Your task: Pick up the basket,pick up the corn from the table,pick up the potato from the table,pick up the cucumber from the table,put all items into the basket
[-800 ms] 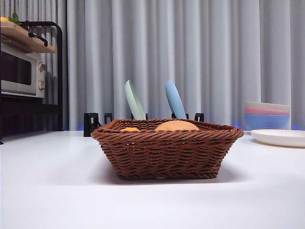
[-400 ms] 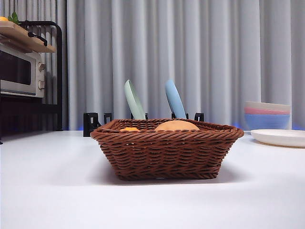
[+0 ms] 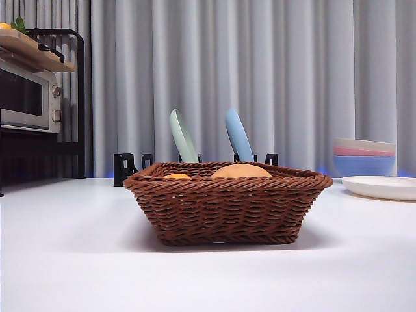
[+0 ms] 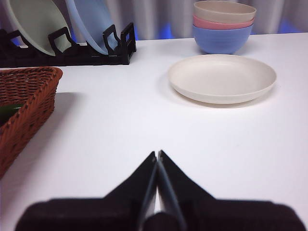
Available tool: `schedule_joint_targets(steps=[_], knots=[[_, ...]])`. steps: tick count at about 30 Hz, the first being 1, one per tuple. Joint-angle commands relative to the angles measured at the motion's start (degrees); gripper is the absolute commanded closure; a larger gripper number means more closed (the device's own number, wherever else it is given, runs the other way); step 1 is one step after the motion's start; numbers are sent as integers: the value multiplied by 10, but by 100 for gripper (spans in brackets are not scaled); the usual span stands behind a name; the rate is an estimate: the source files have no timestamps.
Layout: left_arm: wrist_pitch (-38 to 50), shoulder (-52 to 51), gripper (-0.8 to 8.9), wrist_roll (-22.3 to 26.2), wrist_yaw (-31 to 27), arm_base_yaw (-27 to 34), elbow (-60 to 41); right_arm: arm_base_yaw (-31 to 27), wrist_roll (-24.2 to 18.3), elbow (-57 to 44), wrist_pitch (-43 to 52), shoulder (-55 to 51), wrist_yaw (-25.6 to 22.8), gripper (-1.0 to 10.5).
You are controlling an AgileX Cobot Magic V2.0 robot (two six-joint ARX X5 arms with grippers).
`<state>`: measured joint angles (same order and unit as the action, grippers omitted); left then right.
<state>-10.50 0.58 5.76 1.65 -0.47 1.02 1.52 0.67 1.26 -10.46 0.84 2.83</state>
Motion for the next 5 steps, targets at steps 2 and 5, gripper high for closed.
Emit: schedule_joint_targets(steps=[2,5], knots=[[1,-2,817,-4,-1,2,-8,0,5,-9,2,0,-2,946],[1,-2,817,-4,-1,2,-8,0,5,-9,2,0,-2,946]])
